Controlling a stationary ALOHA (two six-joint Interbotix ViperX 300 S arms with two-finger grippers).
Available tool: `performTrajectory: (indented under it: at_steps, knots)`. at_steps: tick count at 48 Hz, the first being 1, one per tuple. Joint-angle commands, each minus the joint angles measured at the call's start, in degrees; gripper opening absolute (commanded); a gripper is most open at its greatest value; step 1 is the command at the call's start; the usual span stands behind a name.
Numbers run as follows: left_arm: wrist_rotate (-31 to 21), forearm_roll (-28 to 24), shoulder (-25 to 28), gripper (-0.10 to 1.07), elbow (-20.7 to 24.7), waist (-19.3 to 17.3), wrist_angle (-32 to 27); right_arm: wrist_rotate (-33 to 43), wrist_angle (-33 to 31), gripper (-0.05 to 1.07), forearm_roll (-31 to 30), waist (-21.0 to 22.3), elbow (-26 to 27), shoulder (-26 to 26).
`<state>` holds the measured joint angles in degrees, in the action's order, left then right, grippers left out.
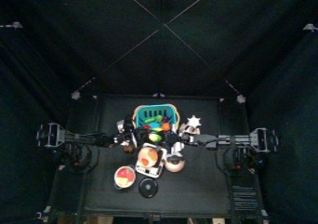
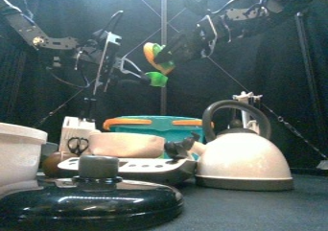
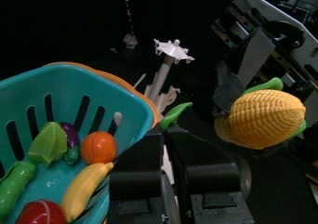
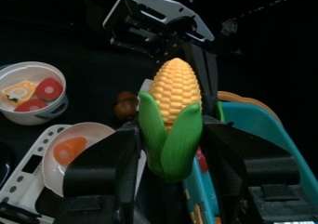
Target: Remove piece of corn husk
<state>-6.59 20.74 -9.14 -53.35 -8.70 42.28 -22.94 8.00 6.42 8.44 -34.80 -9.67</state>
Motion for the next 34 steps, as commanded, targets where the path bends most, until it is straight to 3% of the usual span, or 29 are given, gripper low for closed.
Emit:
performTrajectory:
  at_steps: [1, 20, 27, 34]
  knots:
    - [0.2, -0.4, -0.5, 0.38, 0.6, -0.2, 0.4, 0.0, 0.5, 0.52, 0.1, -0.1, 0.4, -2.5]
    - [0.4, -10.5, -4.0, 0.38, -3.3, -0.4, -1.8, 0.1, 0.6, 0.52, 0.7, -1.0, -3.5, -8.0]
    - [0.4, -15.4, -10.2, 0.38, -6.5, -1.1, -8.9, 0.1, 0.6, 0.52, 1.5, -0.9, -4.5, -8.2]
    - [0.5, -18.2, -17.1, 0.38, -8.8, -1.1, -21.6, 0.1, 0.8, 0.52, 1.6, -0.9, -4.7, -8.0]
